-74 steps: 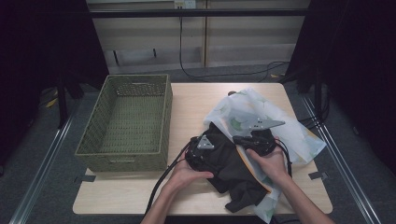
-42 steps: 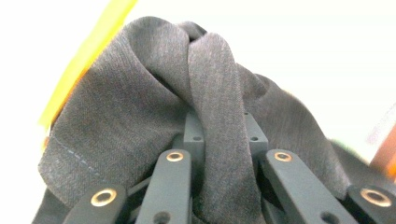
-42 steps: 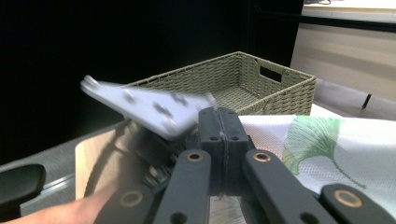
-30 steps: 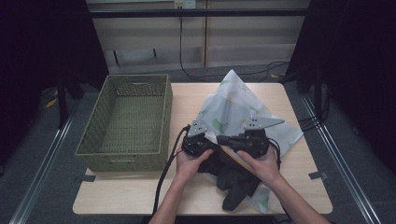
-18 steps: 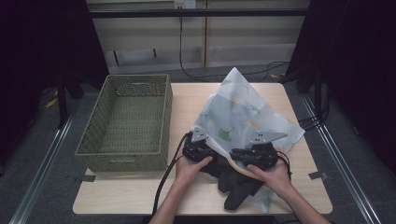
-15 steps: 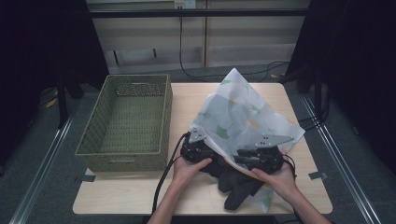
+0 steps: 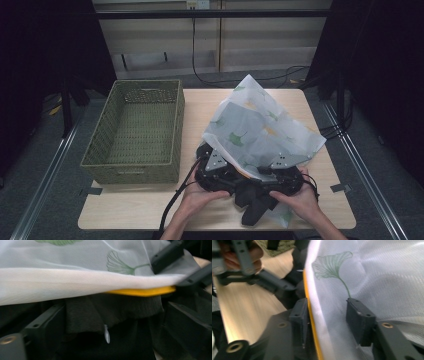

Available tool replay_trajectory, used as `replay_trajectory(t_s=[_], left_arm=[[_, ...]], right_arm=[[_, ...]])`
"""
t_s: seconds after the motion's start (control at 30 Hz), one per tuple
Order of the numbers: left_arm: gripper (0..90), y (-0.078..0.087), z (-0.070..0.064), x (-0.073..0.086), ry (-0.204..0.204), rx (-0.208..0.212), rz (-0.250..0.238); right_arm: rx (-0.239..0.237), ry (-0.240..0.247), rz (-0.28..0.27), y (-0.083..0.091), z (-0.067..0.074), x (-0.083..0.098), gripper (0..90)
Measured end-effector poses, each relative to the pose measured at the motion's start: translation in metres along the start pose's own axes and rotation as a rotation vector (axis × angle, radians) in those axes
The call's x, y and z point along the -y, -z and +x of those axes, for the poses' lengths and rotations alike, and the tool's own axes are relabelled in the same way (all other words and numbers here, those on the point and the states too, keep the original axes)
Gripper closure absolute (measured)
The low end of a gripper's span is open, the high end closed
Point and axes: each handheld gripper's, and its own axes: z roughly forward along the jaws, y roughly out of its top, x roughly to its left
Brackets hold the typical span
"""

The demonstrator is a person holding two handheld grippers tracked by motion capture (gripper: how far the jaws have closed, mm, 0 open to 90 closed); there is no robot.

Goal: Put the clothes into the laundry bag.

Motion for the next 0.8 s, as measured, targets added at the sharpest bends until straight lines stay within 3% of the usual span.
replay_trajectory(t_s=[0.13,0.17,0.27,0.37,0.43,0.5,0.63,0.67,0.73,0.8], left_arm=[[0.0,-0.015,-0.005,0.008,-0.022,0.025,0.079],[0.0,-0.019,-0.006,0.009,-0.035,0.016,0.112],[0.0,-0.028,-0.01,0.012,-0.064,-0.005,0.13],[0.3,-0.035,-0.013,0.015,-0.078,-0.057,0.159],[5.7,-0.037,-0.015,0.013,-0.101,-0.08,0.182],[16.1,-0.036,-0.012,0.011,-0.059,-0.092,0.152],[39.5,-0.032,-0.009,0.01,-0.068,-0.118,0.15],[47.9,-0.033,-0.009,0.01,-0.051,-0.122,0.128],[58.0,-0.029,-0.006,0.008,-0.045,-0.121,0.131],[62.8,-0.028,-0.001,0.008,-0.003,-0.099,0.099]], right_arm=[[-0.005,-0.031,0.02,-0.004,-0.007,0.004,71.4],[-0.013,-0.036,0.025,-0.005,-0.009,0.005,76.0],[-0.028,-0.046,0.033,-0.006,-0.011,0.005,84.2],[-0.034,-0.048,0.029,-0.006,-0.011,0.005,86.9],[-0.042,-0.052,0.025,-0.006,-0.012,0.005,87.6],[-0.038,-0.052,0.026,-0.006,-0.012,0.005,88.4],[-0.045,-0.056,0.019,-0.005,-0.012,0.004,89.6],[-0.042,-0.054,0.017,-0.004,-0.011,0.003,89.8],[-0.049,-0.05,0.009,-0.004,-0.011,0.002,89.9],[-0.047,-0.052,0.004,-0.004,-0.01,0.001,90.0]])
